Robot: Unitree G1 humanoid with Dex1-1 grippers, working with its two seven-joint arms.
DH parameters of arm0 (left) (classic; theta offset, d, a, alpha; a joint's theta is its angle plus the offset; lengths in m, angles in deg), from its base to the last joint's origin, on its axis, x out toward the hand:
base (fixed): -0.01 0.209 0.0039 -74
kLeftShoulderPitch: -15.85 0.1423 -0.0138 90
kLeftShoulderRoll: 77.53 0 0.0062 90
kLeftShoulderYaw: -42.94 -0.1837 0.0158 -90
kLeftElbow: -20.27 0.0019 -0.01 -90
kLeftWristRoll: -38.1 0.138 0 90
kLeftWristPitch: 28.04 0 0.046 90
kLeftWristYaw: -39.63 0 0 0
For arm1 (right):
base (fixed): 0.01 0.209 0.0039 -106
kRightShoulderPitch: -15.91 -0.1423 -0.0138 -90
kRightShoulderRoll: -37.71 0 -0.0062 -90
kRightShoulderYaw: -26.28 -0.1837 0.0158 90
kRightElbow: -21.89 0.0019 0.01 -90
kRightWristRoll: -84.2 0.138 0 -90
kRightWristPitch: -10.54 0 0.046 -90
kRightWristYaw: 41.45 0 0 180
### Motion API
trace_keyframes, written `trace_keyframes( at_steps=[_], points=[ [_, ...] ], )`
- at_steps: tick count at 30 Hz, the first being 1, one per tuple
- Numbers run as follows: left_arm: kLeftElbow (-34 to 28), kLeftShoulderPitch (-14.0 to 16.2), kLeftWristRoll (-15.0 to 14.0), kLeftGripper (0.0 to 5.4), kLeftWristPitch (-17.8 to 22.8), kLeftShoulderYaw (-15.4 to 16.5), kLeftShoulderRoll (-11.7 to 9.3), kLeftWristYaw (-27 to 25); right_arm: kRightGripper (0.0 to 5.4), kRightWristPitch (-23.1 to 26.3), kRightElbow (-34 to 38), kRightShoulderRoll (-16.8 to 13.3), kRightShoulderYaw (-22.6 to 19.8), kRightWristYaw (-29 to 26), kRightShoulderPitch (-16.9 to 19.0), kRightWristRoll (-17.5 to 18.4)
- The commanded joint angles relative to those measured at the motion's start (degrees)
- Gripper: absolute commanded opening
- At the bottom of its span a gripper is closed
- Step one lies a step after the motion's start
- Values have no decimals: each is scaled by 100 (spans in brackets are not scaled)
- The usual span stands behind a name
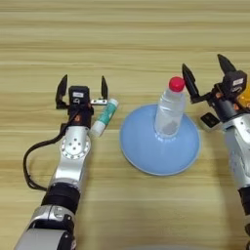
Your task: Move the objects on the table
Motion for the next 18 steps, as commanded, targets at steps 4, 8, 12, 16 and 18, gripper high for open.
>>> trace_keyframes(
  at_steps=[4,8,12,16,18],
  points=[
    [-86,58,271,540,-216,-107,-36,111,537,-279,-1228,-194,-234,93,-571,-134],
    [-140,76,244,540,-306,-120,-43,62,537,-312,-1776,-236,-171,266,-726,-404],
    [-321,143,151,540,-500,-234,-26,-183,537,-279,-2395,-236,-29,379,-867,-699],
    [-772,308,-216,540,-479,-392,32,-699,537,-391,-2669,-217,-3,428,-968,-779],
    [-1050,427,-413,540,-391,-465,-6,-1030,537,-431,-2811,-202,15,465,-1020,-825]
  ],
)
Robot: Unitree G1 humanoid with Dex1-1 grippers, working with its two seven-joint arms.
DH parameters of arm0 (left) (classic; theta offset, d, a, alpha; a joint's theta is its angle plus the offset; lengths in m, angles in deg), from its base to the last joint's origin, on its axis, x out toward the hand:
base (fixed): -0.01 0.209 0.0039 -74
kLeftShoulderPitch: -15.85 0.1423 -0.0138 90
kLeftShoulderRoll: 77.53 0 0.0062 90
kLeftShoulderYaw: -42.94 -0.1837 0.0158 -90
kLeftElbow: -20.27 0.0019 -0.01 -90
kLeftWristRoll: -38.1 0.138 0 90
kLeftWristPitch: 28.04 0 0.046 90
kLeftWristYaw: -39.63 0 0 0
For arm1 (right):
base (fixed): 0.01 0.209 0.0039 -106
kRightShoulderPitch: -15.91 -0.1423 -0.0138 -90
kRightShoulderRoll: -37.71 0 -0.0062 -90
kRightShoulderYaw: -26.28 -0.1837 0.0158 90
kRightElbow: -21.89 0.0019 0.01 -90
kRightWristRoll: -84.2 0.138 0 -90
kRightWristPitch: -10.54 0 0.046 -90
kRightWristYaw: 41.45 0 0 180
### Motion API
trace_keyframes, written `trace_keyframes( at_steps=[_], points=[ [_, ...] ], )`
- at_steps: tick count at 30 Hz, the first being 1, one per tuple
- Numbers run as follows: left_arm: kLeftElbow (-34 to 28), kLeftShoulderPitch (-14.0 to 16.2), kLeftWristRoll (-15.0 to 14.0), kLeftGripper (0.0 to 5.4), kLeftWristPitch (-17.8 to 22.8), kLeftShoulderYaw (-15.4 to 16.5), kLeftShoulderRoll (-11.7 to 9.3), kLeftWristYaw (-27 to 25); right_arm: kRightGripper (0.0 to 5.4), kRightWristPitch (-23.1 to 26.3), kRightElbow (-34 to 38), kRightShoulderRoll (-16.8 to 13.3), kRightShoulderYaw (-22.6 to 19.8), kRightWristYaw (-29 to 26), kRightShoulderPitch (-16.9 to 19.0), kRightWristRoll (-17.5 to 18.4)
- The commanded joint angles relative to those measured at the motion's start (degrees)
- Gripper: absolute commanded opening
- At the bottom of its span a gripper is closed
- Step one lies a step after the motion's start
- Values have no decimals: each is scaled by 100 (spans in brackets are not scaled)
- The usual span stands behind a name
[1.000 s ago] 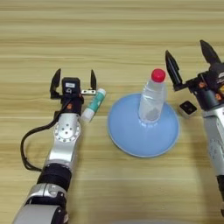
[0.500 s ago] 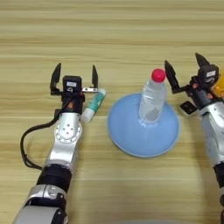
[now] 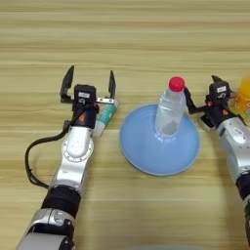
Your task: Move the objects on the table
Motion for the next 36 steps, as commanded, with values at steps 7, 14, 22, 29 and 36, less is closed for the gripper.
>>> trace_keyframes(
  at_steps=[7,14,22,29,36],
  points=[
    [-1863,750,-1533,540,886,-376,-308,-1867,537,-217,-497,19,28,149,-344,-150],
    [-2495,991,-2076,540,1414,-425,-364,-2461,537,-284,-577,52,51,212,-383,-179],
    [-2805,1344,-2198,540,1802,-905,-648,-3480,537,-318,-614,95,46,316,-421,-193],
    [-2675,1487,-2013,540,1799,-1323,-706,-3948,537,-325,-548,124,25,352,-416,-196],
    [-2461,1460,-1698,540,1732,-1520,-667,-4004,537,-326,-561,134,42,382,-427,-201]
  ],
)
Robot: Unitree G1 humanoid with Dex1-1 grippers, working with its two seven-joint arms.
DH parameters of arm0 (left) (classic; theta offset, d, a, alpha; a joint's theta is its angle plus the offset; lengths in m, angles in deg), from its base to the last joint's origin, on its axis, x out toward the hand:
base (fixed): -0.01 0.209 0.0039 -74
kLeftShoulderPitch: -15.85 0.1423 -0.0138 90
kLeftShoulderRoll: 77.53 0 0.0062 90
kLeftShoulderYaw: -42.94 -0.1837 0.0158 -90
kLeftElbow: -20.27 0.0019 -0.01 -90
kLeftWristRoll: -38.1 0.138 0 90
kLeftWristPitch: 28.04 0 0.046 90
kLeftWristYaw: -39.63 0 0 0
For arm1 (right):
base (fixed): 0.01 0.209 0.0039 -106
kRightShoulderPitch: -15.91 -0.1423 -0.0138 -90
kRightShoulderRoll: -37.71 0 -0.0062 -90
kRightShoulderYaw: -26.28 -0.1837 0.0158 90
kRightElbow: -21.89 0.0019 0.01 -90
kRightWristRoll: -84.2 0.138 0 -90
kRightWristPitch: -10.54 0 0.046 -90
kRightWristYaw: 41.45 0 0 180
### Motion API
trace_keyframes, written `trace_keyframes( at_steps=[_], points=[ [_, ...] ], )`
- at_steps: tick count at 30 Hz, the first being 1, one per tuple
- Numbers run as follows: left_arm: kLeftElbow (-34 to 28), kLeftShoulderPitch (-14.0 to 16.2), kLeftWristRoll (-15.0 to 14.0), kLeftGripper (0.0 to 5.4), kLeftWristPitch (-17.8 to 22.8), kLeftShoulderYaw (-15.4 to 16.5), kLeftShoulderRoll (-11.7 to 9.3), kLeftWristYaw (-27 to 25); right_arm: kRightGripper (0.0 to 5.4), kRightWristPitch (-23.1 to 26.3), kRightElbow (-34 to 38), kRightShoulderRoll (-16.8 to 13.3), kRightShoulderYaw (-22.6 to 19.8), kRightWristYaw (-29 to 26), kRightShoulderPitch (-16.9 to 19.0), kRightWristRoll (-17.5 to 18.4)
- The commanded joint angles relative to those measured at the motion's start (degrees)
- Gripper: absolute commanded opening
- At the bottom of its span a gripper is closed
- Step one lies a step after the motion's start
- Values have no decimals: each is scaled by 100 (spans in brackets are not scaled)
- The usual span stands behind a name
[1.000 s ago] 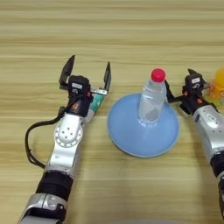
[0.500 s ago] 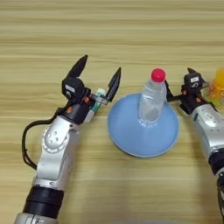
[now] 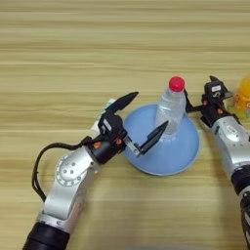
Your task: Move the objects on the table
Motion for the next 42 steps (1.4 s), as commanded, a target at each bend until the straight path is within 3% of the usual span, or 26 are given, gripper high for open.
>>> trace_keyframes(
  at_steps=[1,10,14,24,42],
  points=[
    [256,-89,257,540,35,-65,35,56,537,-72,4,33,13,20,-132,-11],
    [912,-568,700,540,66,66,188,466,537,-67,4,92,27,76,-146,-46],
    [1101,-711,714,540,49,147,222,518,537,-62,34,134,45,113,-143,-76],
    [1215,-867,736,540,144,145,212,377,537,-40,98,211,107,201,-137,-130],
    [1019,-791,692,540,274,23,184,47,537,23,160,257,156,324,-141,-146]
  ],
)
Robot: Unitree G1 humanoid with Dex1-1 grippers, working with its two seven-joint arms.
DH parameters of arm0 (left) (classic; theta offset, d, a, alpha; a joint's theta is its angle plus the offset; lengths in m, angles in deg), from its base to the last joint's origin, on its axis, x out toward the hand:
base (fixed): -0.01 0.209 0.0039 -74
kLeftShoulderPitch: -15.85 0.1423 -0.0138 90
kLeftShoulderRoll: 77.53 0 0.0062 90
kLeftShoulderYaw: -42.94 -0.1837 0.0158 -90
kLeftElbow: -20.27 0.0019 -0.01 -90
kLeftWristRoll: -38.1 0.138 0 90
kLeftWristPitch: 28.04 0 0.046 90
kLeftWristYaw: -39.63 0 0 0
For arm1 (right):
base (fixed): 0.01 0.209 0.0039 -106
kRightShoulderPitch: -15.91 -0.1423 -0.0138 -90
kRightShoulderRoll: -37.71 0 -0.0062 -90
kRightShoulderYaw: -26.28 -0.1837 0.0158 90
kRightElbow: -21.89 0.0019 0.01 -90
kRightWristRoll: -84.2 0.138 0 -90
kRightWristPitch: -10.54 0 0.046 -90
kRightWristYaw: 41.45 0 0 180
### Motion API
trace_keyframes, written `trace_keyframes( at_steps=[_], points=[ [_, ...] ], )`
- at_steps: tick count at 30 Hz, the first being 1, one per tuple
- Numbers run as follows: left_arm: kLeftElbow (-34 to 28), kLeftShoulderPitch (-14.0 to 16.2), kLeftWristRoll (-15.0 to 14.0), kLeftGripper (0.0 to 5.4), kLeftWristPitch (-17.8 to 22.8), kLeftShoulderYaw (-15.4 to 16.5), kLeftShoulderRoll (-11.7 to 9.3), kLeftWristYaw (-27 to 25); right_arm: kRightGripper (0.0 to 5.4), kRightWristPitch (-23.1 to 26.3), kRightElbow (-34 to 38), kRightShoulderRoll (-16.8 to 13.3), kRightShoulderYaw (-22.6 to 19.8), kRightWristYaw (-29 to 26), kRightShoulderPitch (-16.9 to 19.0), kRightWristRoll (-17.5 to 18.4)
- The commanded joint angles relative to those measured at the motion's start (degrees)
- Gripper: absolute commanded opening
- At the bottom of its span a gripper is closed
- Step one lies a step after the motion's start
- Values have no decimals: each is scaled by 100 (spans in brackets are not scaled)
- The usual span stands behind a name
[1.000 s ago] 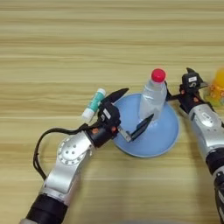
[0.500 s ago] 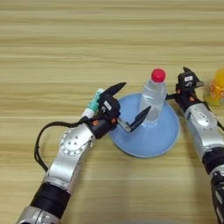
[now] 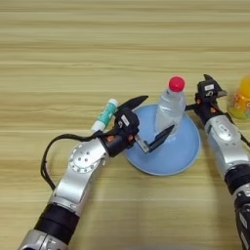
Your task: Move the objects on the table
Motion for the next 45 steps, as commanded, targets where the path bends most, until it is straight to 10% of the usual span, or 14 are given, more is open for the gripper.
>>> trace_keyframes(
  at_steps=[1,45],
  points=[
    [-49,-48,14,540,97,0,7,-4,537,40,114,43,22,50,-95,-22],
    [617,-711,145,540,173,-161,630,283,537,143,333,79,79,195,-20,-47]
  ],
)
